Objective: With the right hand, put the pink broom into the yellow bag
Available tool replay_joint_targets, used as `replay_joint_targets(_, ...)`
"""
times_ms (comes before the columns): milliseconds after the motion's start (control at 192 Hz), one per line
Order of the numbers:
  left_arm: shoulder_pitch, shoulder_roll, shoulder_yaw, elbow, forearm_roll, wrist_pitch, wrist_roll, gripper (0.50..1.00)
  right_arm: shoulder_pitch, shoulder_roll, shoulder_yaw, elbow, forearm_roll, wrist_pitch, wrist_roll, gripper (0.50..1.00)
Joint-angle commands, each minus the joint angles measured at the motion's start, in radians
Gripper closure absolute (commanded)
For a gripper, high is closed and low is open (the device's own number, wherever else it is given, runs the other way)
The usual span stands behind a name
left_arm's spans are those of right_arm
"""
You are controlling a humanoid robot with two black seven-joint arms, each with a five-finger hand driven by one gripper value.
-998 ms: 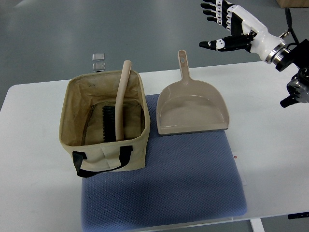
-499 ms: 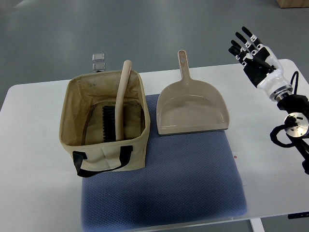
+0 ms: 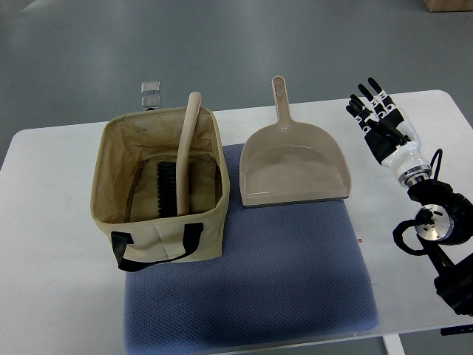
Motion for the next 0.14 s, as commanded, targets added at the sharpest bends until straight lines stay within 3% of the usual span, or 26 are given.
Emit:
replay_joint_targets(0, 0.0, 0.0, 0.0, 0.0, 0.0, 0.0, 0.0, 0.5, -0.002, 0.003, -0.002, 0.0, 0.0, 0.0, 0.002, 0.568)
replay_joint_targets(135, 0.0, 0.0, 0.0, 0.0, 0.0, 0.0, 0.001, 0.5, -0.006, 0.003, -0.008, 0.002, 0.002, 0.003, 0.004, 0.568)
